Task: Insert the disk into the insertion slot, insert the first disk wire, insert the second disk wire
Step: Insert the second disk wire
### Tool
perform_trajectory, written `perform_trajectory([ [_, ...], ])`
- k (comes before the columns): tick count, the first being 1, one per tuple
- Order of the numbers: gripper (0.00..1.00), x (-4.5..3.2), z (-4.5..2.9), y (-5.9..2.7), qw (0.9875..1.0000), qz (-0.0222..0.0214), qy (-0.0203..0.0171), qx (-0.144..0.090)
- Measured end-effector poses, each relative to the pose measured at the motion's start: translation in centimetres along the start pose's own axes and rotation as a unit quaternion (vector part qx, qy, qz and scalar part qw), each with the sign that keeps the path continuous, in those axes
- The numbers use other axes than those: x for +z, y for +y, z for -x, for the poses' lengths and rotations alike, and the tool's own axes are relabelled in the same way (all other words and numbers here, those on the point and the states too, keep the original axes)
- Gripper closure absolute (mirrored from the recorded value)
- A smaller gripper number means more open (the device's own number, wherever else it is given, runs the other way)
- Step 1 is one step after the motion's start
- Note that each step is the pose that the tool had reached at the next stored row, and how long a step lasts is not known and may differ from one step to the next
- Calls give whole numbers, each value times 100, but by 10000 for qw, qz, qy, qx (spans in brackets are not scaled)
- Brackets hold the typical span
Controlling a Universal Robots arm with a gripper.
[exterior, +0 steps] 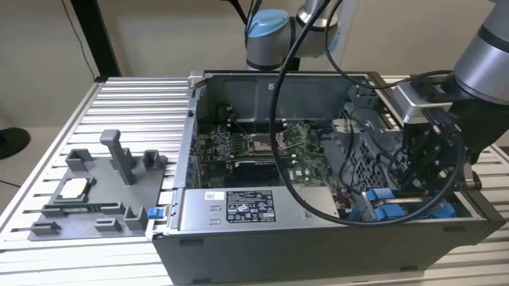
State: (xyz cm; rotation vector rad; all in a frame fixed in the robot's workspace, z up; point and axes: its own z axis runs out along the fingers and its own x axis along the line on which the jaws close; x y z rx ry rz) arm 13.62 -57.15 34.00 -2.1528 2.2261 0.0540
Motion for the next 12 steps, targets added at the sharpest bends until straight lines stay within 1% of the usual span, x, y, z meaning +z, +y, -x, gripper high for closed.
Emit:
perform_trajectory([
  [7,100,55,-3,0,10000,-1,8,21],
  [12,100,68,-3,0,10000,-1,-2,23],
])
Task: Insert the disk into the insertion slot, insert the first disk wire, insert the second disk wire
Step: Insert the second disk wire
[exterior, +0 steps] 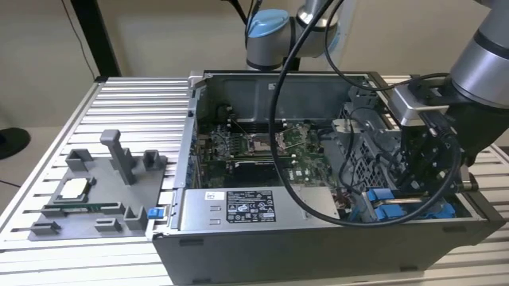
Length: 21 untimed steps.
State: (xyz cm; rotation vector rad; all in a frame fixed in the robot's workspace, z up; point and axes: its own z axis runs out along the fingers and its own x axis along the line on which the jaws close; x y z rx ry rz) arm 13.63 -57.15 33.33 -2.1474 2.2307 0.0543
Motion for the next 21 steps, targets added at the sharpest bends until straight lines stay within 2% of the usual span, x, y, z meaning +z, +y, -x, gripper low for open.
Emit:
perform_trajectory([
  [1,0,0,0,0,10000,0,-3,0],
  [3,0,-30,1,1,10000,0,-4,-1],
  [12,0,-345,19,3,10000,7,3,1],
  [21,0,-560,31,1,10000,15,3,1],
])
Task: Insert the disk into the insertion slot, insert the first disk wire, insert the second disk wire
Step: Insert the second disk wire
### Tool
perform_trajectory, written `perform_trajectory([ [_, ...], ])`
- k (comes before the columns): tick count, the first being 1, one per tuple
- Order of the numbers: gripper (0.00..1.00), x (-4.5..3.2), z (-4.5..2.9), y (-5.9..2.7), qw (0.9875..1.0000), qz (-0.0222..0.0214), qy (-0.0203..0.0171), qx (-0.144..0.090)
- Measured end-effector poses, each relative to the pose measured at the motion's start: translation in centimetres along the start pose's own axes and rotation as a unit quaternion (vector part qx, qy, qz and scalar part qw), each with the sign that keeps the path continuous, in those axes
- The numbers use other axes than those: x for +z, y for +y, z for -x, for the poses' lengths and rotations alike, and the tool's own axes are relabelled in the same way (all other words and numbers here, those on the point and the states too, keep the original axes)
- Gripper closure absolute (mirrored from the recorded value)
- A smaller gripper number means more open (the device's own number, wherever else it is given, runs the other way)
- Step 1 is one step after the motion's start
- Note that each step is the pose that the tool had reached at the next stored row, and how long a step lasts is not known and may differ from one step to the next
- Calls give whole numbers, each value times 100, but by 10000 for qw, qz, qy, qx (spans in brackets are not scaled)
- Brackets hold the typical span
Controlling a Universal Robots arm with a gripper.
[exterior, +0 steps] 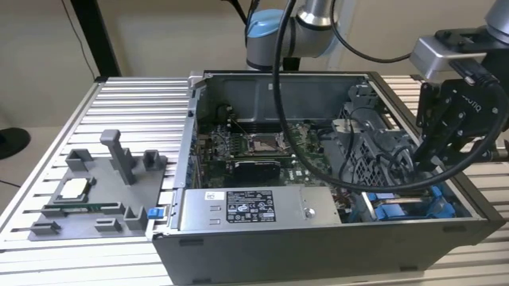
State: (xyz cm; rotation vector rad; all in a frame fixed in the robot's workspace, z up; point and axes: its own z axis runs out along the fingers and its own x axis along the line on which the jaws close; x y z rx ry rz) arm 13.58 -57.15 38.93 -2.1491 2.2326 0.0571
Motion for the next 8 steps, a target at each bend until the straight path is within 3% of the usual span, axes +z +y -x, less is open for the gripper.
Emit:
perform_trajectory([
  [8,0,-17,1,0,10000,0,0,0],
])
